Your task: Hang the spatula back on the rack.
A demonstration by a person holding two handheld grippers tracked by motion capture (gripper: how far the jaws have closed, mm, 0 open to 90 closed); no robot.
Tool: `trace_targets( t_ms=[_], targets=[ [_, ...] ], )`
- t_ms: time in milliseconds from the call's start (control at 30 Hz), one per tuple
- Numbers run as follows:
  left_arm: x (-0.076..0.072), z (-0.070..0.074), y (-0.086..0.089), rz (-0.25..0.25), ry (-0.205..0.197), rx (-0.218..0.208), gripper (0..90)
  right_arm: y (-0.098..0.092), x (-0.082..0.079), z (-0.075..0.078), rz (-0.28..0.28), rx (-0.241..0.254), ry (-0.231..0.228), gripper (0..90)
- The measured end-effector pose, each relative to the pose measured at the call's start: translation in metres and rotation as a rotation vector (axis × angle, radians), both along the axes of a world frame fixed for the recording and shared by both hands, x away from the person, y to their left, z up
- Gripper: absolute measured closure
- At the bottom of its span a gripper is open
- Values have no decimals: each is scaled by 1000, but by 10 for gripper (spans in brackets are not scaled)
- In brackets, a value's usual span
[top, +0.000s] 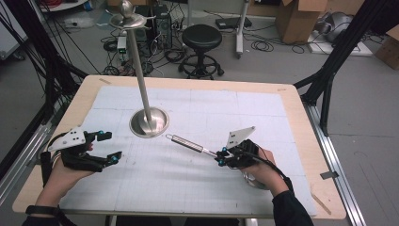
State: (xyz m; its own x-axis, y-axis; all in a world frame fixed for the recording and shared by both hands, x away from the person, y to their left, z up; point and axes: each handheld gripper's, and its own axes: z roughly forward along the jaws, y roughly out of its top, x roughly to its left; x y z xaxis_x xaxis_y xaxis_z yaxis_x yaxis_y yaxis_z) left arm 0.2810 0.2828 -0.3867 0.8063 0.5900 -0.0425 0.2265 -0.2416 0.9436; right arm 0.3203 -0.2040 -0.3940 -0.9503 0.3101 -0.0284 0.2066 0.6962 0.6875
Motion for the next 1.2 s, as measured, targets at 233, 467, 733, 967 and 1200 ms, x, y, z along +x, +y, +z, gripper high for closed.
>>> trace_targets(
  t_ms=[233, 467, 733, 967, 1200],
  targets=[
    [0, 1, 1, -5, -3, -6, 163, 0, 2, 23, -28, 88, -54, 753],
    [-1, 2, 2, -1, -16, -10, 161, 3, 5, 43, -59, 165, -116, 753],
    [-1, 3, 3, 0, -18, -15, 161, 8, 8, 64, -97, 282, -159, 753],
    [-1, 3, 3, 2, -16, -12, 162, 17, 11, 83, -115, 379, -203, 753],
    [-1, 4, 4, 0, -18, -20, 162, 30, 15, 101, -146, 463, -252, 753]
  ],
)
